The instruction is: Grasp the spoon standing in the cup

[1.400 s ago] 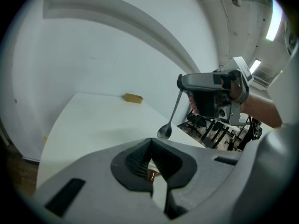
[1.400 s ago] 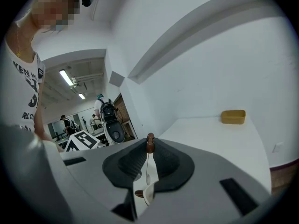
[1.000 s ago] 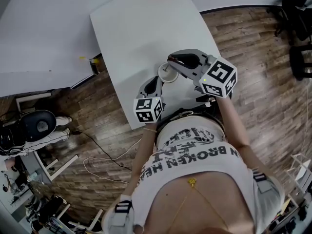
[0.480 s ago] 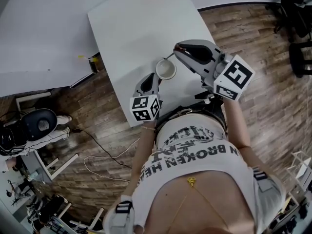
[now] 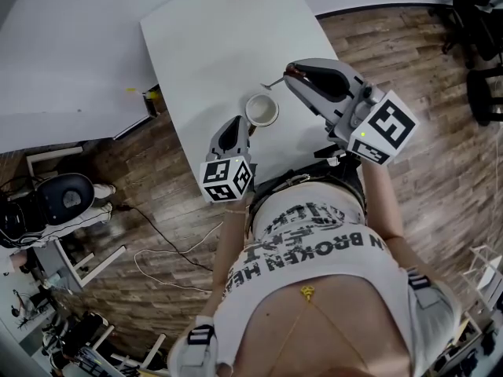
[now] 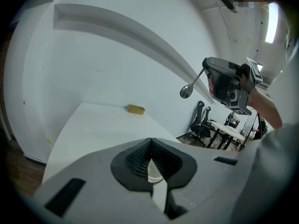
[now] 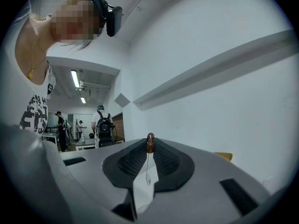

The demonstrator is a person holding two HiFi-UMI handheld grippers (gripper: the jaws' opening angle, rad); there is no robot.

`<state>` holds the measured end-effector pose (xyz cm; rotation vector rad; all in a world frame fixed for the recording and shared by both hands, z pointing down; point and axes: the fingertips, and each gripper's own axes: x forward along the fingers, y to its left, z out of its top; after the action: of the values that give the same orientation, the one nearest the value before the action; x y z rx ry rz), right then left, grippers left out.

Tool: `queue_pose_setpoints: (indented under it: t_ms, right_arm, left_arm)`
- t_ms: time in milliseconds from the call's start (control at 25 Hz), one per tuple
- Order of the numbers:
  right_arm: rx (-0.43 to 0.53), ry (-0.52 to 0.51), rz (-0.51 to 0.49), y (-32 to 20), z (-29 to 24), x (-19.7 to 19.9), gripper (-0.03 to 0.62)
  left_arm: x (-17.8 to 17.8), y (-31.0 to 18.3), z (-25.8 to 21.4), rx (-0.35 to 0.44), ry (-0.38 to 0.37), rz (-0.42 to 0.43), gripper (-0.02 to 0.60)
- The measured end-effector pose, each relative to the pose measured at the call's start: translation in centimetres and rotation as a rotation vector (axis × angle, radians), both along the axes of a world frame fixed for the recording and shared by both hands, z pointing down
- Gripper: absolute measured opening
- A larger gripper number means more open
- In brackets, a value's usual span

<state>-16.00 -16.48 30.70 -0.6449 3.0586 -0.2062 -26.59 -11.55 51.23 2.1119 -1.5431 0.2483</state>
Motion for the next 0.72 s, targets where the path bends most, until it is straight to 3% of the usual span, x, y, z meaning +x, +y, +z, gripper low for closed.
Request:
queue_pose_setpoints:
  t_ms: [320, 720]
  right_arm:
    - [0.000, 0.009, -0.022, 0.7, 0.0, 0.6, 0.040]
    - [-0.006, 0.009, -0.038, 1.0, -0.2, 0.5, 0.039]
  left_arm:
    - [1.2, 0.2, -1.7, 0.043, -0.001, -0.011, -0.002]
    - [0.7, 1.0, -1.2, 0.027, -0.004, -0.041, -0.002]
